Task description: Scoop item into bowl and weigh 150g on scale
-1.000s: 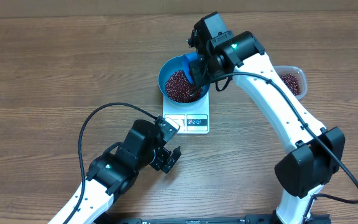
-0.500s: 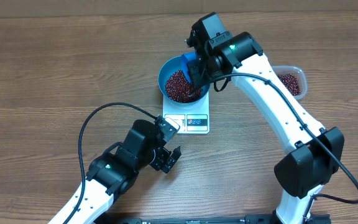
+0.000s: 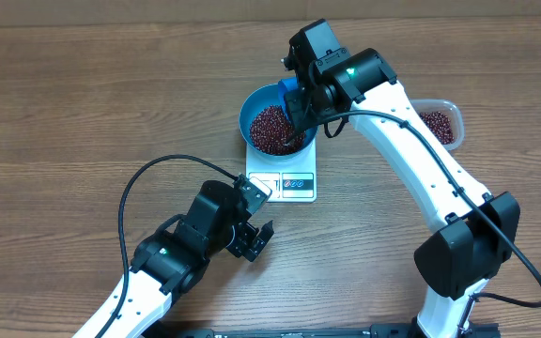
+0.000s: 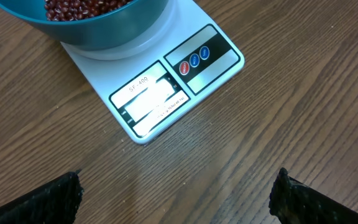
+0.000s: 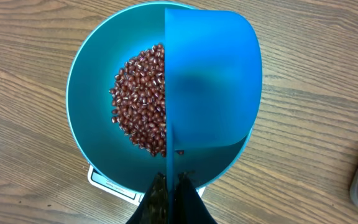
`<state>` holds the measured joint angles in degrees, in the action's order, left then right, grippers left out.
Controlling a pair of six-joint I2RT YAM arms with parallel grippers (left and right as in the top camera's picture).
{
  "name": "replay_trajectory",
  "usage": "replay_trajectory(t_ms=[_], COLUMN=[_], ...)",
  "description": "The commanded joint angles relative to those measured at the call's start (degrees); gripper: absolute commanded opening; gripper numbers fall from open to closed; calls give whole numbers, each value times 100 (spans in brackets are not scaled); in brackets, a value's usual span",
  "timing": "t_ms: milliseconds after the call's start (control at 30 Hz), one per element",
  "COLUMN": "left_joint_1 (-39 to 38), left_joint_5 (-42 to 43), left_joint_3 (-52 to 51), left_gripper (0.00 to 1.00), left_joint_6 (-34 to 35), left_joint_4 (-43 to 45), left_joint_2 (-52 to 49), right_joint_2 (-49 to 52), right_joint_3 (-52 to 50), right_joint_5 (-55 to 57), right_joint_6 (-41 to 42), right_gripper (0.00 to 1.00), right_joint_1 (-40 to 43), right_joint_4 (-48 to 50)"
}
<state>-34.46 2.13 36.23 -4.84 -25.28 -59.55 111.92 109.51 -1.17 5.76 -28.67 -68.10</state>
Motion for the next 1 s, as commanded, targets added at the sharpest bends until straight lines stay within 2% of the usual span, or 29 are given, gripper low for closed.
replay_trajectory(t_ms=[0,967], left_joint_1=[42,42], left_joint_5=[-20,-20], left_joint_3=[-42,-42], left_gripper=[100,100], left_joint_6=[-94,-94], left_joint_4=[0,0], left_joint_2=[-35,-35], right_joint_2=[-232,-232], right_joint_3=[199,199], right_joint_5=[28,-149], right_joint_6=[15,24], right_gripper=[4,4], right_joint_1=[-55,-57], right_joint_4=[33,57])
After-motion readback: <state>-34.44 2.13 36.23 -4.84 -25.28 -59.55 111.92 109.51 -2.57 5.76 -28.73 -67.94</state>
